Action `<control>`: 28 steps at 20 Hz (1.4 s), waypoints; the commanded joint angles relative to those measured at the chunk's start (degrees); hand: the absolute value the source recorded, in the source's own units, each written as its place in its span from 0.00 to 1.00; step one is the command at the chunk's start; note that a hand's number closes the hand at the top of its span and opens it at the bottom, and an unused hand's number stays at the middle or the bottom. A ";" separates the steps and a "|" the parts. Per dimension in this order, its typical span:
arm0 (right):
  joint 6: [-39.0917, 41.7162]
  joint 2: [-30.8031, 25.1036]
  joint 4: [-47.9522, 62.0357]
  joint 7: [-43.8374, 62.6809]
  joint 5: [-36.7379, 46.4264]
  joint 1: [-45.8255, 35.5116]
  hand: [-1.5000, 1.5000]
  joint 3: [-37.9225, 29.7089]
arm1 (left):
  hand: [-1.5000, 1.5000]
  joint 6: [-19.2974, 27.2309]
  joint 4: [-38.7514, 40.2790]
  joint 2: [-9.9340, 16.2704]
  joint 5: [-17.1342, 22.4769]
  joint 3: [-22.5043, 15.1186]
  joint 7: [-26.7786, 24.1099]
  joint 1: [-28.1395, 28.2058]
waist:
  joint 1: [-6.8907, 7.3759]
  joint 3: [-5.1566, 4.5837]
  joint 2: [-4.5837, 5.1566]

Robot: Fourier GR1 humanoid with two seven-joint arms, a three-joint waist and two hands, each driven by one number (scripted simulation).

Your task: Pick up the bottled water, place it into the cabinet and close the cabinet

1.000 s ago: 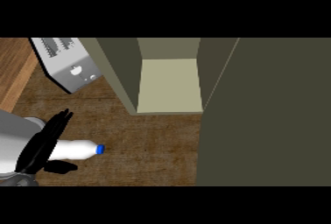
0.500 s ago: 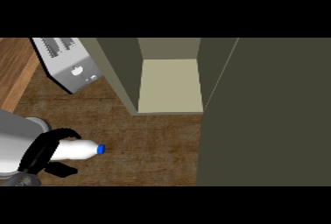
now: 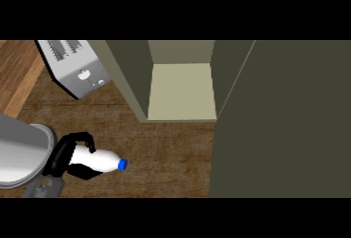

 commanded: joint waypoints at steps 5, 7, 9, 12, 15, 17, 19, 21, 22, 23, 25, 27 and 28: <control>0.21 -0.16 -2.15 -0.21 -2.31 -0.13 0.00 0.74 | 1.00 -20.28 -1.61 -16.42 31.67 8.54 -4.65 -3.39 | -0.52 -1.07 0.28; -0.01 -0.36 -3.59 0.53 -1.85 0.11 0.00 1.01 | 1.00 -24.63 -1.41 -16.56 36.24 7.81 -3.95 -3.13 | -0.41 -0.70 0.34; -0.42 -0.97 -4.09 1.63 -4.26 -0.09 0.00 -0.64 | 1.00 -26.30 -3.46 -16.65 39.29 6.50 0.34 -3.98 | 0.13 -0.42 0.30; -0.58 -0.80 -5.41 2.71 -5.58 0.24 0.00 -1.26 | 1.00 -25.43 -10.44 -16.72 41.75 3.00 4.09 -1.97 | 0.56 -0.30 0.10; -0.92 -0.20 -6.69 4.24 -5.70 0.23 0.00 -0.70 | 1.00 -22.52 -16.83 -16.75 44.49 -3.87 6.78 0.14 | 0.40 -0.32 0.19; -1.21 1.03 -6.60 4.26 -2.54 -0.93 0.00 2.07 | 1.00 -18.14 -21.26 -16.77 46.98 -8.74 9.43 0.55 | 0.29 -0.33 0.14; -2.81 1.05 -6.44 6.11 -2.62 -2.75 0.00 1.72 | 1.00 -15.03 -27.18 -16.77 48.40 -11.90 13.54 -0.24 | 0.71 -0.32 0.20; -2.33 -0.10 -5.22 5.90 -5.14 -2.50 0.00 -0.84 | 1.00 -9.60 -33.06 -16.78 50.15 -16.15 16.39 -0.58 | 0.63 -0.29 0.10; -0.72 0.04 -6.42 4.63 -4.91 -0.78 0.00 -0.13 | 1.00 -9.97 -34.44 -16.78 49.17 -17.02 17.51 -0.06 | 0.14 -0.31 0.07; -0.80 -0.19 -5.46 3.43 -6.15 -1.22 0.00 -2.14 | 1.00 -7.23 -38.19 -16.78 47.84 -18.07 20.67 0.85 | 0.40 -0.27 -0.03; -1.07 -0.43 -5.81 5.23 -5.77 -2.48 0.00 -0.84 | 1.00 -0.41 -40.01 -16.78 49.78 -26.49 20.81 0.20 | 0.02 -0.32 0.19; 0.28 -1.35 -4.62 4.39 -6.94 -2.28 0.00 -2.86 | 1.00 2.74 -44.69 -16.79 47.65 -27.81 24.95 0.62 | -0.05 -0.29 0.15; -0.26 -0.59 -4.84 5.74 -5.57 -3.11 0.00 -1.91 | 1.00 3.73 -44.53 -16.79 46.96 -28.65 25.13 -0.11 | -0.10 -0.32 0.30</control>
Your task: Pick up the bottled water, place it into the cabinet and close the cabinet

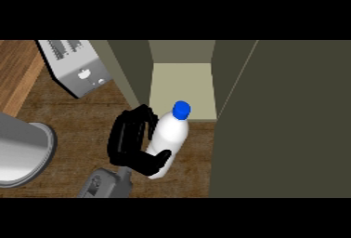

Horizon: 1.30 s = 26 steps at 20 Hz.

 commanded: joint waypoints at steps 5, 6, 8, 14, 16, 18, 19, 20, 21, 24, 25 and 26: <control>0.24 -0.01 -3.67 3.33 -6.59 -1.13 0.00 -1.56 | 1.00 21.53 -5.11 -0.03 0.97 -10.98 9.63 -12.05 | -1.15 0.00 0.25; 0.12 1.09 -5.74 3.51 -5.04 0.26 0.00 0.11 | 1.00 24.93 -8.78 -0.03 -0.67 -11.90 11.68 -11.86 | -0.94 0.00 0.08; -0.15 0.79 -2.43 2.92 -4.74 -2.79 0.00 -1.29 | 1.00 30.60 -6.26 -0.03 0.26 -14.69 11.20 -17.09 | -1.21 0.00 0.28; 1.07 -0.04 -6.18 4.97 -7.64 -0.82 0.00 -2.89 | 1.00 35.43 2.69 -0.03 1.20 -11.36 12.55 -27.76 | -1.93 -0.03 0.40; -0.16 1.11 -3.62 5.18 -5.07 -4.26 0.00 -2.06 | 1.00 37.81 4.56 -0.03 1.40 -11.39 13.50 -30.45 | -1.41 -0.02 0.41; 1.55 0.28 -5.33 5.28 -8.37 -1.09 0.00 -4.23 | 1.00 34.36 6.72 -0.03 0.85 -8.95 12.11 -29.66 | -1.31 -0.04 0.39; -0.68 1.26 -5.83 7.46 -5.93 -3.92 0.00 -2.08 | 1.00 37.08 9.21 -0.03 2.36 -12.68 9.44 -29.95 | -1.50 -0.06 0.61; 2.05 -0.44 -3.69 4.27 -8.39 -2.63 0.00 -5.74 | 1.00 35.97 10.40 -0.03 2.64 -12.44 8.63 -28.94 | -1.65 -0.04 0.46; 0.65 1.56 -3.79 5.45 -6.78 -3.30 0.00 -3.09 | 1.00 35.45 11.79 -0.03 2.72 -12.23 9.21 -29.60 | -1.47 -0.05 0.50; 0.44 1.24 -3.40 5.92 -8.49 -4.52 0.00 -4.81 | 1.00 30.93 16.67 0.25 2.69 -7.24 9.07 -32.90 | -1.13 -0.05 0.53; 0.62 0.91 -3.15 6.39 -7.06 -5.39 0.00 -4.16 | 1.00 34.18 20.30 -0.03 3.97 -7.76 9.62 -37.43 | -1.73 -0.04 0.65; 2.58 -1.87 -1.15 4.79 -11.92 -4.68 0.00 -9.88 | 1.00 30.93 19.90 -0.03 3.24 -6.68 8.16 -34.10 | -1.28 -0.03 0.50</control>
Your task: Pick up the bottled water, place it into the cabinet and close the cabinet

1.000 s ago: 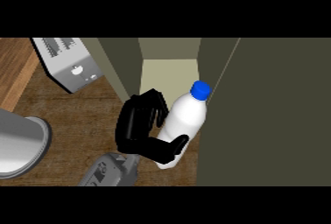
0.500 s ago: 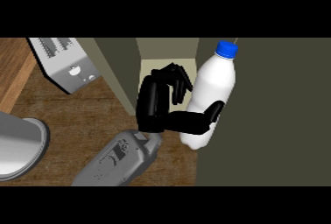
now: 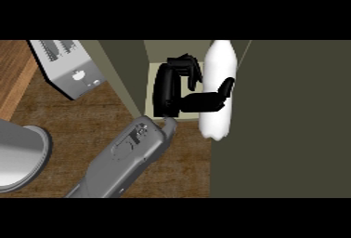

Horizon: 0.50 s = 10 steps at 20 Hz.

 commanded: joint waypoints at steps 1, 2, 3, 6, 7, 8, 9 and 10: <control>1.05 0.43 -7.44 2.98 -8.60 3.99 0.00 -0.94 | 1.00 -1.59 5.75 0.25 -0.95 3.16 0.02 -3.70 | -0.03 -0.01 -0.08; 1.47 -1.40 -4.00 1.67 -8.42 0.57 0.00 -3.85 | 1.00 -3.48 8.10 -0.06 1.16 2.76 -4.80 -1.67 | -0.15 0.00 0.09; 1.63 -0.51 -5.91 2.63 -9.73 2.63 0.00 -1.90 | 1.00 -1.20 9.61 -0.06 1.35 0.72 -6.08 -1.48 | -0.75 -0.03 0.21; 1.60 -1.23 -6.05 3.85 -10.14 2.15 0.00 -2.61 | 1.00 -1.42 16.13 -0.06 1.48 2.14 -5.85 -5.18 | -0.86 -0.02 0.28; 1.21 -0.97 -5.85 3.90 -9.81 1.20 0.00 -2.42 | 1.00 -4.02 17.68 -0.06 1.96 2.84 -7.77 -4.34 | -0.65 -0.03 0.33; 1.52 -0.91 -3.02 2.66 -11.13 1.10 0.00 -4.18 | 1.00 -3.46 16.88 0.18 1.04 5.30 -5.79 -5.72 | 0.06 0.00 0.05; 1.68 -1.55 -5.93 4.29 -11.97 1.90 0.00 -4.24 | 1.00 -1.26 16.03 -0.06 2.85 3.22 -4.27 -6.96 | -0.25 -0.01 0.05; 1.21 -0.63 -5.95 4.94 -9.33 0.61 0.00 -1.24 | 1.00 -3.31 20.50 -0.06 3.27 6.33 -7.09 -7.29 | -0.40 -0.04 0.37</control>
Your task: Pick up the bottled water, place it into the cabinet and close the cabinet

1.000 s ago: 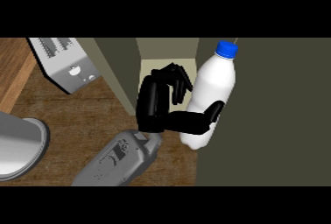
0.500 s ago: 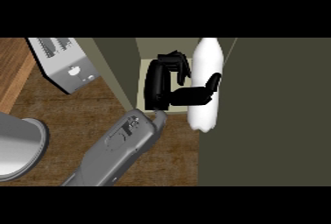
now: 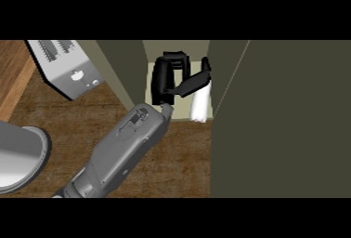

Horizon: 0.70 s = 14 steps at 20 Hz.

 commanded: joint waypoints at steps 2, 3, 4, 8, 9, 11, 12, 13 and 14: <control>0.99 -0.88 -6.36 3.06 -9.85 2.21 0.00 -1.52 | 1.00 -2.79 6.34 -0.07 3.09 4.14 -6.73 0.95 | -0.39 -0.04 0.12; 0.46 0.34 -2.38 1.39 -6.03 -0.96 0.00 -0.19 | 1.00 -3.90 11.26 -0.07 3.62 6.89 -7.34 -2.93 | -0.73 -0.01 0.32; -0.07 0.50 -4.76 3.91 -7.38 0.29 0.00 0.66 | 1.00 -3.94 12.15 -0.07 3.88 6.67 -7.47 -4.43 | -0.69 -0.03 0.31; 1.64 -0.98 -6.01 3.17 -9.07 1.11 0.00 -0.26 | 1.00 -5.67 18.53 -0.07 5.05 7.93 -12.41 -5.64 | -1.47 -0.06 0.63; 0.69 -0.09 -2.83 2.40 -7.06 -1.00 0.00 -0.36 | 1.00 -7.18 21.36 0.15 4.64 10.03 -11.00 -9.37 | -0.98 -0.01 0.52; 2.13 -0.18 -2.02 1.22 -6.12 -0.19 0.00 -0.71 | 1.00 -5.97 24.51 -0.07 3.58 8.07 -13.10 -9.33 | -1.44 0.01 0.40; 2.36 -1.09 -4.00 1.25 -9.16 1.56 0.00 -2.31 | 1.00 -4.80 25.92 0.70 0.95 7.28 -12.73 -10.47 | -1.60 0.00 0.46; 3.13 -0.70 -1.55 0.20 -7.16 0.30 0.00 -1.23 | 1.00 -2.39 26.98 0.08 -0.18 6.50 -10.09 -13.30 | -1.11 0.05 0.21; 0.39 -0.84 -3.69 4.15 -7.39 -1.67 0.00 0.00 | 1.00 -3.03 28.55 -0.06 -0.86 5.78 -8.84 -14.93 | -0.56 0.01 0.52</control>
